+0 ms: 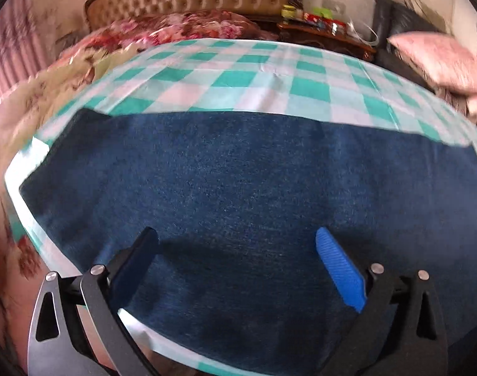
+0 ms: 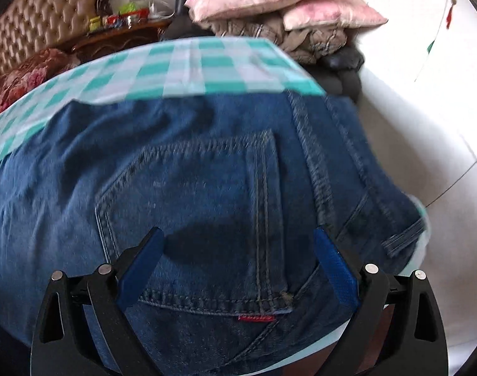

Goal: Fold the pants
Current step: 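Release the jeans and flatten the folded stack with both tools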

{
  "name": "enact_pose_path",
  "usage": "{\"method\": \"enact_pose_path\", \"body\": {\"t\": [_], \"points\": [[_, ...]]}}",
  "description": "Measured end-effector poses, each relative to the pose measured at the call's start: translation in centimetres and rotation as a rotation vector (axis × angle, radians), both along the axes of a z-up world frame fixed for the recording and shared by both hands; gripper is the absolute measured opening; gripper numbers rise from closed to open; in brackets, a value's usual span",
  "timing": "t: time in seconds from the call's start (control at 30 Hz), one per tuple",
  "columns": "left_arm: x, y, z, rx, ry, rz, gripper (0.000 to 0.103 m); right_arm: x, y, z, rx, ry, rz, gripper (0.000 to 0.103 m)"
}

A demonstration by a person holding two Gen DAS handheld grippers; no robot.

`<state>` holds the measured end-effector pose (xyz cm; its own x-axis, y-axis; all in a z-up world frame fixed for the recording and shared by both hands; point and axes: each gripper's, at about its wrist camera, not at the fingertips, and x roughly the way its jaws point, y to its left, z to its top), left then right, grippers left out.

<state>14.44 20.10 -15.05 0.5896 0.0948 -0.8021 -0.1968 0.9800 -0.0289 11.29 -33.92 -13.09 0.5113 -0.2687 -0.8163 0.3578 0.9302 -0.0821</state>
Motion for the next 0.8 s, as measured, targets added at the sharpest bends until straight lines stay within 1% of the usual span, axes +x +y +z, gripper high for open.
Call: {"method": "enact_pose_path", "body": {"t": [0.03,0.07,0.1,0.13,0.17,0.2,0.27,0.3,0.33,0.37,0.4,0.43,0.5,0.57,0.6,0.63,0.7,0.73,0.8], "points": [[-0.1,0.0,-0.1,-0.012,-0.011,0.012,0.101,-0.2,-0.1,-0.1,0.014,-0.008,-0.005,0.092],[-0.2,0.0,-0.1,-0.002,-0.010,0.022,0.101,-0.4,-0.2,-0.3,0.025,-0.018,-0.008,0.093],[-0.2,-0.2,0.1,0.023,-0.003,0.016,0.101,-0.5,-0.2,-0.4,0.028,-0.021,0.001,0.096],[-0.5,-0.6,0.6,0.074,-0.009,0.026,0.096,-0.5,0.0,-0.5,0.021,-0.016,0.009,0.098],[-0.7,-1.4,1.2,0.124,-0.019,0.044,0.093,-0.5,0.2,-0.5,0.006,-0.018,0.014,0.098],[-1.0,-2.2,1.8,0.147,-0.023,0.045,0.089,-0.5,0.2,-0.5,0.005,-0.020,0.014,0.098],[-1.9,-5.3,3.4,0.089,-0.051,-0.023,0.087,-0.5,0.1,-0.5,0.016,-0.020,0.010,0.098],[-2.2,-7.3,4.1,0.085,-0.067,-0.063,0.084,-0.5,0.1,-0.5,0.014,-0.021,0.011,0.098],[-2.6,-9.6,4.7,0.093,-0.083,-0.108,0.079,-0.6,0.2,-0.5,0.011,-0.024,0.007,0.098],[-3.0,-12.8,5.3,0.083,-0.094,-0.179,0.075,-0.6,0.2,-0.5,0.008,-0.025,0.004,0.098],[-3.3,-15.3,5.6,0.058,-0.098,-0.234,0.068,-0.7,0.3,-0.5,0.006,-0.025,0.004,0.098],[-3.6,-17.9,6.0,0.025,-0.104,-0.289,0.065,-0.6,0.3,-0.5,0.008,-0.024,0.001,0.098],[-4.4,-24.2,6.8,-0.071,-0.112,-0.444,0.065,-0.6,0.2,-0.5,0.009,-0.018,0.005,0.098],[-5.2,-29.3,7.1,-0.089,-0.131,-0.570,0.061,-0.5,0.2,-0.5,0.016,-0.010,0.008,0.098],[-5.4,-31.4,7.0,-0.102,-0.124,-0.616,0.051,-0.5,0.2,-0.4,0.016,-0.007,0.013,0.098],[-5.5,-33.2,6.8,-0.116,-0.110,-0.651,0.036,-0.6,0.2,-0.4,0.015,-0.006,0.020,0.098],[-5.9,-35.6,6.3,-0.114,-0.114,-0.688,0.030,-0.8,-0.1,-0.1,0.032,-0.014,0.032,0.097],[-6.1,-36.7,5.8,-0.105,-0.111,-0.706,0.026,-1.3,-0.2,0.2,0.045,-0.027,0.030,0.096],[-6.2,-38.2,4.4,-0.102,-0.078,-0.745,0.021,-2.1,-0.1,1.1,0.049,-0.048,0.027,0.095]]}}
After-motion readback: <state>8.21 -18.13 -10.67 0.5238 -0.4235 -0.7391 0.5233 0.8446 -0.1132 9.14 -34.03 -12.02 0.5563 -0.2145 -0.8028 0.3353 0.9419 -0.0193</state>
